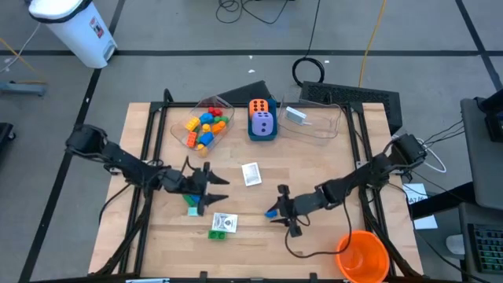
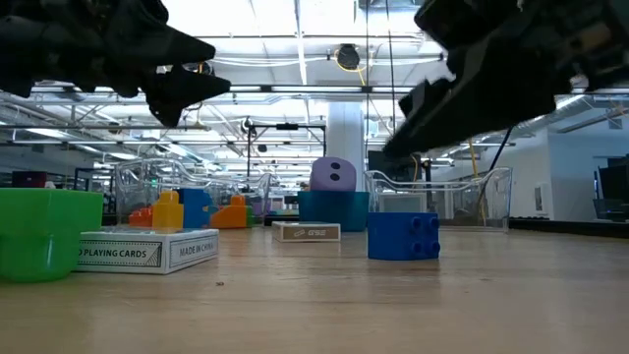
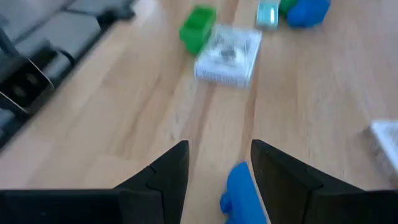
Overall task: Pick & Place Toys
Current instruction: Put the blue game piece into the left transparent bin
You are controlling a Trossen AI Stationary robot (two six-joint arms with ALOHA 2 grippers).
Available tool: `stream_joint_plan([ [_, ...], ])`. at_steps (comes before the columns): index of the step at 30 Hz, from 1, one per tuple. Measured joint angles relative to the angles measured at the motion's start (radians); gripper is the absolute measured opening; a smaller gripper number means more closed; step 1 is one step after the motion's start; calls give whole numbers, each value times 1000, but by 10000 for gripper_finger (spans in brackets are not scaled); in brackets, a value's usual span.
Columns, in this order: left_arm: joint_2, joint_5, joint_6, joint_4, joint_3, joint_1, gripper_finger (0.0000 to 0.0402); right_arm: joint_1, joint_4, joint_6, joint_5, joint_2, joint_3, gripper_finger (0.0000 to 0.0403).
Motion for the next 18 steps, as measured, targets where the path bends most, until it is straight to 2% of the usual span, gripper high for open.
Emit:
stream_joint_plan([
  [7, 44, -1, 22, 6, 17, -15, 244, -10, -4, -21, 0, 60, 0, 164],
  [18, 54, -1, 21, 8, 19, -14, 244, -25, -70, -58, 5, 61, 0, 164],
])
